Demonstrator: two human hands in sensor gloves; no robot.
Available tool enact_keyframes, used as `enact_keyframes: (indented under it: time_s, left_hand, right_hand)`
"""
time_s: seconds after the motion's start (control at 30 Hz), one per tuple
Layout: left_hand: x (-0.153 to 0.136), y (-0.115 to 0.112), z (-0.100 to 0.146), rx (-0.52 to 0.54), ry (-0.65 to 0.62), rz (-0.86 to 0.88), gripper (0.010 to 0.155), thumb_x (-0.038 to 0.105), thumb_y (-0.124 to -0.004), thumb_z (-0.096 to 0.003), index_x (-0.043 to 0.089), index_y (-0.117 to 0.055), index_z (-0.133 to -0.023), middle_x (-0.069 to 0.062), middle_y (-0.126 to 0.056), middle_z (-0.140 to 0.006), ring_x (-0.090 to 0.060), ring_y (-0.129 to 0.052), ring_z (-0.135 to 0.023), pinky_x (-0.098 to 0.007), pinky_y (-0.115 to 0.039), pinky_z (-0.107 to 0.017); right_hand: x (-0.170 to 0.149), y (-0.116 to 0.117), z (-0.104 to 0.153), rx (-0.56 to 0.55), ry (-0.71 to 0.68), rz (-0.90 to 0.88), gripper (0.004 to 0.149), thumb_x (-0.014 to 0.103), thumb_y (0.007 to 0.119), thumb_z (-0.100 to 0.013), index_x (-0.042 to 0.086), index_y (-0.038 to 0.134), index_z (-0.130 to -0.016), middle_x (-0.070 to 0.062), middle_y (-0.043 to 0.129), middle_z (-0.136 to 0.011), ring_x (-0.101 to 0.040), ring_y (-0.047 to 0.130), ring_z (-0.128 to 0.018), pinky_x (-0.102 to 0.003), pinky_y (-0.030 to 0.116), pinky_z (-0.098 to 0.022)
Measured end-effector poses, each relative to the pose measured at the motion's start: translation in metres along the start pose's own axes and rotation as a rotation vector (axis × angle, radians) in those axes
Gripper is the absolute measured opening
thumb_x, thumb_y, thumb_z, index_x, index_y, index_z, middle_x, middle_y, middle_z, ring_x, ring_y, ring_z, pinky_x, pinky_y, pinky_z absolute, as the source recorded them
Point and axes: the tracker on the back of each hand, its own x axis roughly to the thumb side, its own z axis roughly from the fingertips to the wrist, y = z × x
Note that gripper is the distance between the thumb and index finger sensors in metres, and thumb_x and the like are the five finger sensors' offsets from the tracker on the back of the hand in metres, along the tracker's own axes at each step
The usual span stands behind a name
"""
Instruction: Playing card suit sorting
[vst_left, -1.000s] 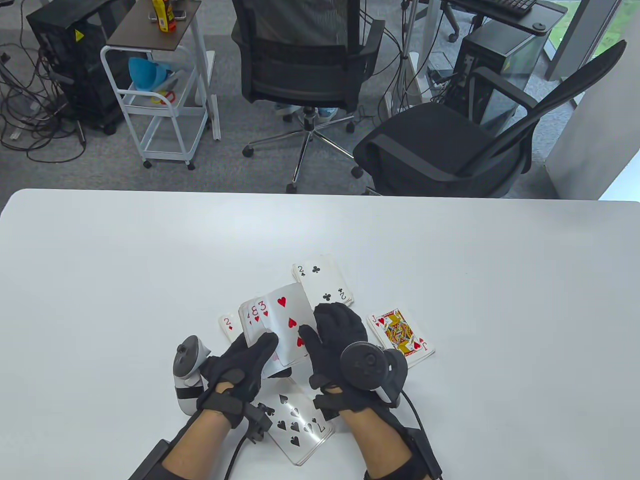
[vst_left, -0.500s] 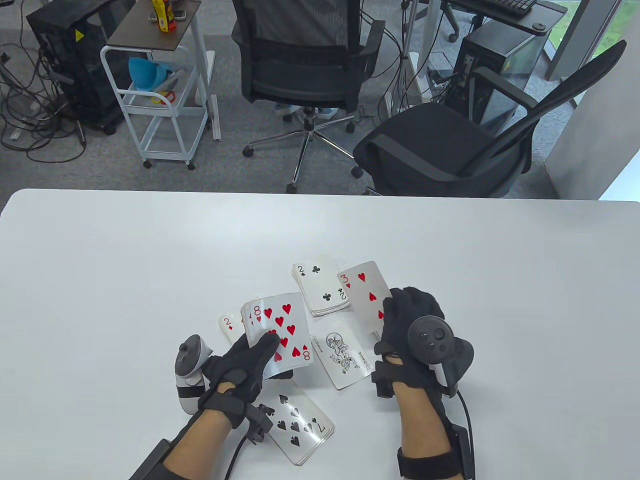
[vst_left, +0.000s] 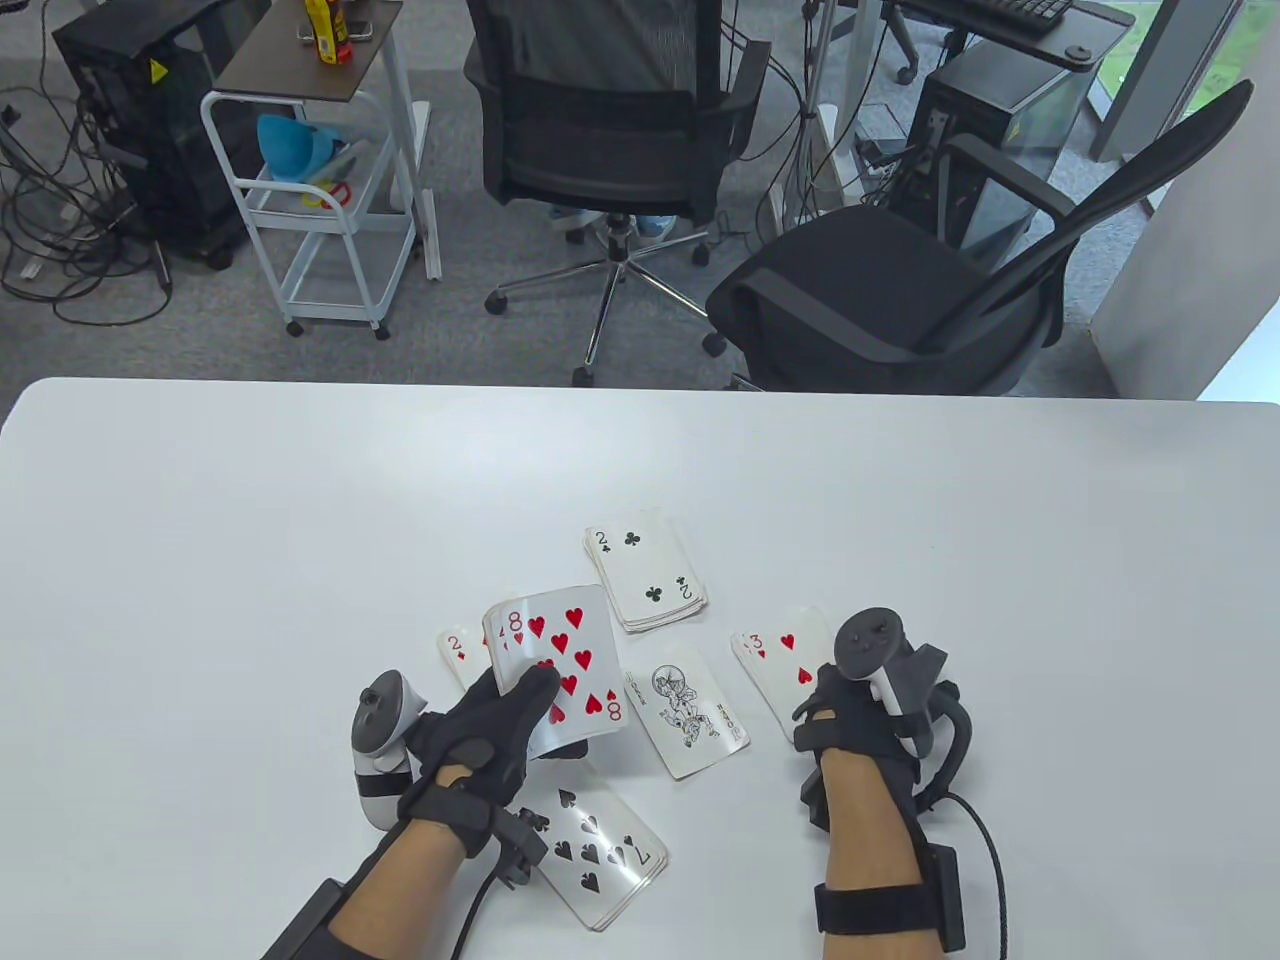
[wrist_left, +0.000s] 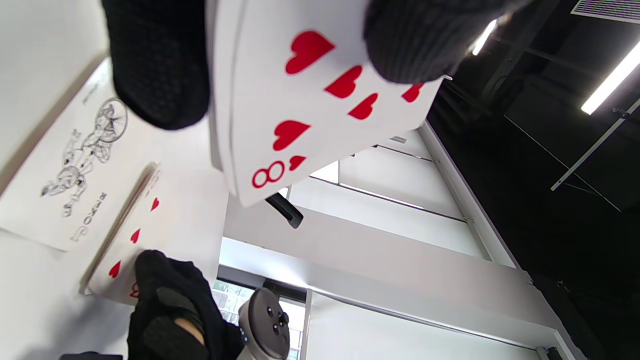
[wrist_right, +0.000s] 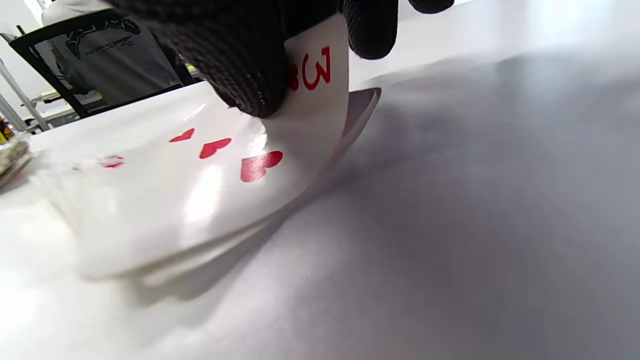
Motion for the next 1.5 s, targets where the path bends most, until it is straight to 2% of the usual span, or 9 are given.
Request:
enact_keyframes:
  time_s: [0.17,0.3,0.4,0.6,0.7,0.87,1.1,1.3,1.5]
  left_hand:
    - [0.002,0.001,0.000,0.003,-0.006,0.007,0.054,0.051,-0.080,-0.0580,0.025,-0.066,-0.103,-0.001,-0.085,-0.097,-0.029,-0.097,-0.081,-0.040,-0.094,-0.050]
    - [0.002,0.001,0.000,0.001,-0.004,0.002,0.054,0.051,-0.080,-0.0580,0.025,-0.066,-0.103,-0.001,-0.085,-0.097,-0.029,-0.097,-0.081,-0.040,-0.093,-0.050]
    - [0.001,0.002,0.001,0.004,-0.002,-0.003,0.054,0.052,-0.079,-0.0581,0.025,-0.066,-0.103,-0.001,-0.085,-0.097,-0.029,-0.097,-0.081,-0.041,-0.093,-0.050]
    - [0.001,0.002,0.001,0.013,0.003,-0.016,0.054,0.051,-0.079,-0.0581,0.025,-0.066,-0.103,-0.001,-0.085,-0.097,-0.029,-0.097,-0.081,-0.041,-0.093,-0.050]
    - [0.000,0.000,0.000,0.007,0.010,-0.023,0.054,0.051,-0.079,-0.0580,0.025,-0.066,-0.103,-0.001,-0.085,-0.097,-0.029,-0.097,-0.081,-0.041,-0.093,-0.050]
    - [-0.002,-0.001,0.000,0.005,0.020,-0.035,0.054,0.051,-0.080,-0.0579,0.025,-0.066,-0.103,-0.001,-0.085,-0.097,-0.029,-0.097,-0.081,-0.041,-0.093,-0.050]
    - [-0.002,0.000,0.000,0.009,0.026,-0.048,0.054,0.048,-0.082,-0.0573,0.025,-0.066,-0.103,-0.001,-0.085,-0.097,-0.028,-0.098,-0.081,-0.041,-0.094,-0.050]
    - [-0.002,0.000,0.000,0.004,0.026,-0.052,0.054,0.047,-0.084,-0.0570,0.025,-0.067,-0.103,0.000,-0.085,-0.097,-0.028,-0.098,-0.081,-0.040,-0.094,-0.050]
    - [-0.004,-0.001,0.000,0.007,0.026,-0.054,0.054,0.048,-0.083,-0.0570,0.026,-0.067,-0.103,0.000,-0.086,-0.097,-0.028,-0.098,-0.080,-0.040,-0.094,-0.050]
  right_hand:
    - [0.004,-0.002,0.005,-0.052,-0.025,-0.002,0.055,0.032,0.091,-0.056,0.008,0.063,-0.097,-0.025,0.035,-0.113,-0.053,0.021,-0.104,-0.076,0.023,-0.066]
    - [0.019,-0.014,0.021,-0.151,-0.141,-0.079,0.051,0.038,0.084,-0.058,0.009,0.066,-0.095,-0.026,0.039,-0.112,-0.054,0.023,-0.103,-0.076,0.024,-0.065]
    - [0.035,-0.023,0.038,-0.216,-0.262,-0.147,0.051,0.044,0.079,-0.059,0.009,0.068,-0.094,-0.025,0.043,-0.112,-0.054,0.026,-0.103,-0.076,0.026,-0.066]
    - [0.067,-0.031,0.067,-0.314,-0.638,-0.290,0.051,0.049,0.075,-0.059,0.010,0.075,-0.092,-0.024,0.051,-0.110,-0.053,0.030,-0.104,-0.074,0.029,-0.067]
    - [0.074,-0.036,0.081,-0.367,-0.717,-0.352,0.050,0.049,0.074,-0.058,0.011,0.078,-0.090,-0.022,0.057,-0.109,-0.053,0.037,-0.104,-0.074,0.033,-0.067]
    - [0.089,-0.033,0.098,-0.312,-0.840,-0.470,0.050,0.050,0.073,-0.058,0.011,0.080,-0.088,-0.021,0.062,-0.107,-0.053,0.043,-0.103,-0.074,0.036,-0.068]
    - [0.108,-0.016,0.111,-0.185,-0.912,-0.414,0.053,0.052,0.074,-0.058,0.010,0.077,-0.090,-0.021,0.059,-0.108,-0.053,0.042,-0.103,-0.074,0.036,-0.068]
    - [0.115,-0.007,0.114,-0.145,-0.912,-0.379,0.058,0.055,0.079,-0.056,0.009,0.071,-0.090,-0.022,0.057,-0.109,-0.054,0.043,-0.103,-0.074,0.037,-0.068]
    - [0.118,-0.005,0.116,-0.122,-0.930,-0.422,0.049,0.050,0.087,-0.053,0.009,0.076,-0.077,-0.021,0.062,-0.106,-0.053,0.050,-0.102,-0.073,0.042,-0.068]
